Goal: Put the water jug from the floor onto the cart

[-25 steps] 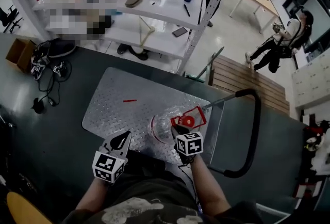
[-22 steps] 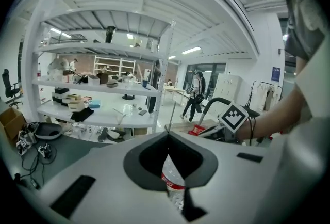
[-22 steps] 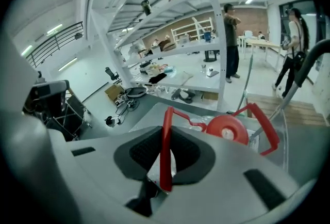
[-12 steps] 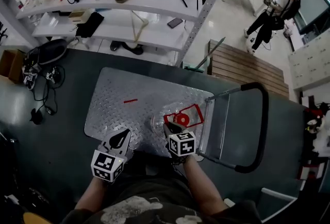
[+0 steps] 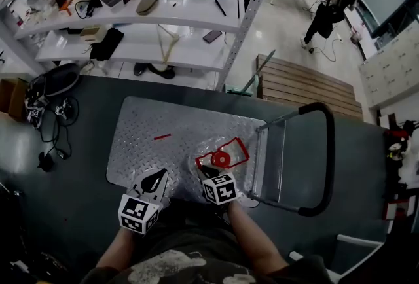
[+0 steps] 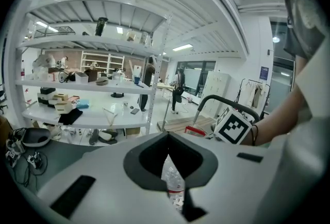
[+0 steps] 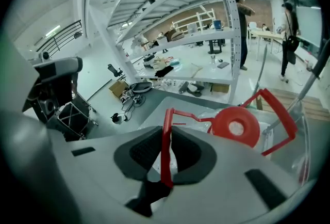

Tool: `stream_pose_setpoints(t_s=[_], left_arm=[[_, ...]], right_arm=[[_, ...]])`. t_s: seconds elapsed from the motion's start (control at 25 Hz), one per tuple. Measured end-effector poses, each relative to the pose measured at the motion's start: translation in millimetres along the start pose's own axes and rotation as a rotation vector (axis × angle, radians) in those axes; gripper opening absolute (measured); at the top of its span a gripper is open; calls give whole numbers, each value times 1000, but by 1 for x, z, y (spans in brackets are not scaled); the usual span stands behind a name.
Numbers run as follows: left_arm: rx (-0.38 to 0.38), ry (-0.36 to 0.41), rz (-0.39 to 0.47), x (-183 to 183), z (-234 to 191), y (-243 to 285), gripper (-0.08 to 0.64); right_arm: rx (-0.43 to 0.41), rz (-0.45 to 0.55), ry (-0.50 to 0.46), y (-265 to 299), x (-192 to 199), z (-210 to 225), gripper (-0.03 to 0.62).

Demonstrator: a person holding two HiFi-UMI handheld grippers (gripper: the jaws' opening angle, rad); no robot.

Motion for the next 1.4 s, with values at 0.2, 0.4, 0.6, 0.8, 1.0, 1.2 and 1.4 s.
stream_pose_setpoints(t_s=[0.2,0.4,0.6,0.8,1.0,1.2,1.4], left_arm=[[19,19,19,-6,13,1,7],[27,24,56,-21,37,0,6],[11,38,131,-43,76,6,6],[-34,24,184,-44,126,3,7],[-114,-10,188,-30,165,-6,6],[-233,-105,161,-3,188,-23,6],[-229,-77,153,7,209,-33,6]], right_arm=[[7,49,0,-23,-5,-1,38],[25,151,6,-73,-14,0,37],[35,227,-43,-132,-24,11,-9],[-3,278,-97,-177,-15,21,-9],[-4,284,-199,-202,-4,36,-9],[-95,306,-188,-213,11,41,-9],[-117,361,-127,-226,25,41,-9]])
Point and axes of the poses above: the fingertips, and each gripper's own axes: y forward along the fingers, z to its right, x out of its underside, the point moved 7 cm from there along -y, backward along the fingers, and after that the axes turned 3 degrees about -x, right-handed, at the moved point
